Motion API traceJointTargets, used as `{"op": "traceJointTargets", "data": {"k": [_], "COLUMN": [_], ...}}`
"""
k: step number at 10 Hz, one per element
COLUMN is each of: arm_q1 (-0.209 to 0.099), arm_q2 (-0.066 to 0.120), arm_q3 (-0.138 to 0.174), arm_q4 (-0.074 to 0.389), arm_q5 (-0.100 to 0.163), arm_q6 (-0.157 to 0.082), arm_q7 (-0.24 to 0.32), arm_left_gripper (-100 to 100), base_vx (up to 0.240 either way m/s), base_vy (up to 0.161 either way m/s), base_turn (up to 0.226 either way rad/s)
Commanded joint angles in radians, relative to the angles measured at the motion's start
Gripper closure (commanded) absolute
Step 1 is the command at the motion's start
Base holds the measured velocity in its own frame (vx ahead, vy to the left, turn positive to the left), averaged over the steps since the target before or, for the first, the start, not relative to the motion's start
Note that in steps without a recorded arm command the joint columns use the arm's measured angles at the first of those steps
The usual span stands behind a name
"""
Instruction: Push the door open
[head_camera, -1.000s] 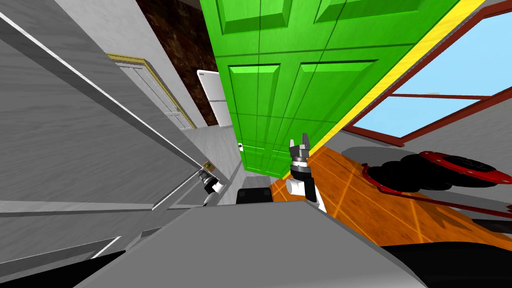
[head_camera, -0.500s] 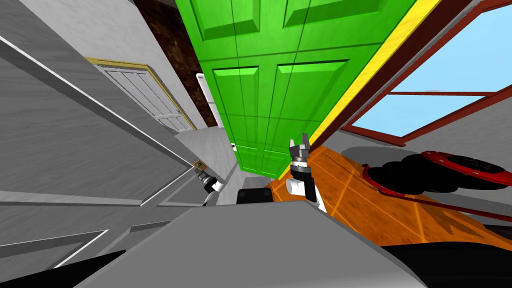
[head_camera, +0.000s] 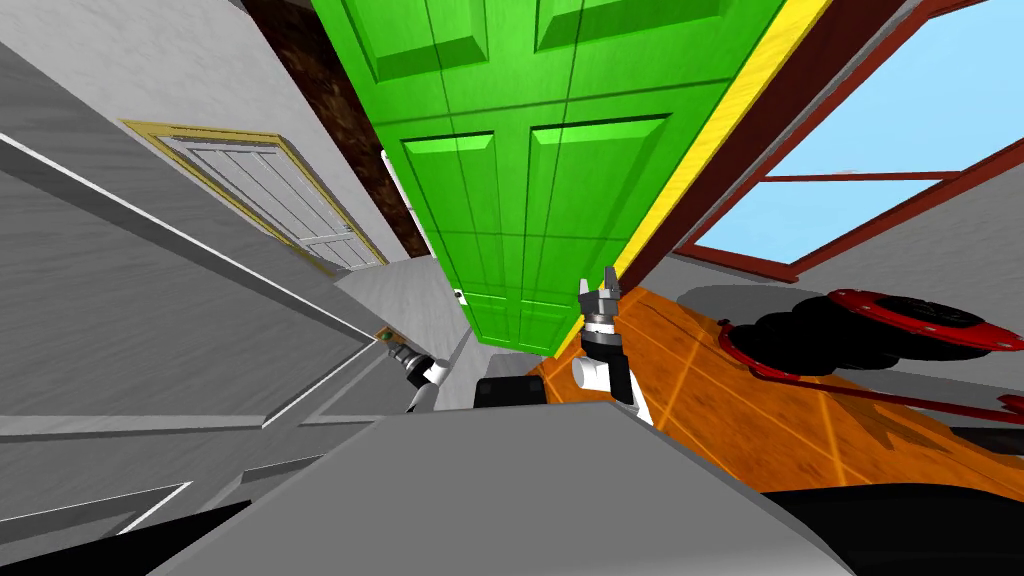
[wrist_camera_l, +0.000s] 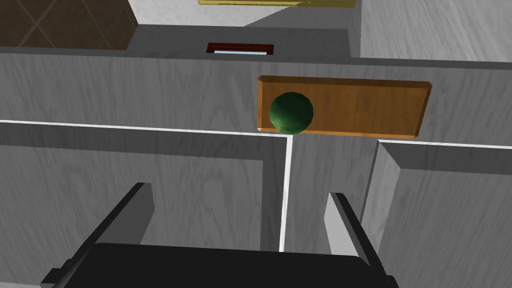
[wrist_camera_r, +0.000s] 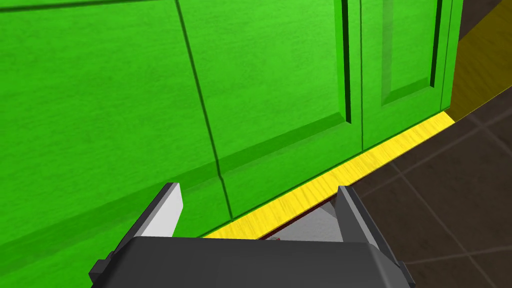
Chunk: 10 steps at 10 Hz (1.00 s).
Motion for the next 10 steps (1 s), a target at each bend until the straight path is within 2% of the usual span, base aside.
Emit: {"op": "traceJointTargets", "data": {"k": [1,2,4,5,7,8,9,10], "arm_q1": [-0.012,-0.011,-0.011,-0.010,-0.010,-0.004,-0.004,-0.004], "arm_q2": [0.018,0.022,0.015,0.006,-0.036,-0.026,-0.026,-0.026], "arm_q3": [0.012,0.022,0.035,0.041,0.056,0.051,0.051,0.051], "arm_q4": [0.018,0.022,0.027,0.029,0.035,0.024,0.024,0.024], "arm_q5": [0.009,0.018,0.029,0.034,0.047,0.043,0.043,0.043], "arm_q6": [-0.022,-0.035,-0.053,-0.061,-0.082,-0.074,-0.074,-0.074], "arm_q7": [-0.008,-0.012,-0.018,-0.020,-0.027,-0.027,-0.027,-0.027], "arm_left_gripper": [-100,-100,-100,-100,-100,-100,100,100], "base_vx": [0.043,0.062,0.062,0.080,0.086,0.020,-0.006,-0.007], "base_vy": [0.230,0.237,0.223,0.232,0.219,0.089,-0.018,-0.034], "base_turn": [-0.118,-0.199,-0.151,-0.134,-0.151,-0.039,0.030,0.019]}}
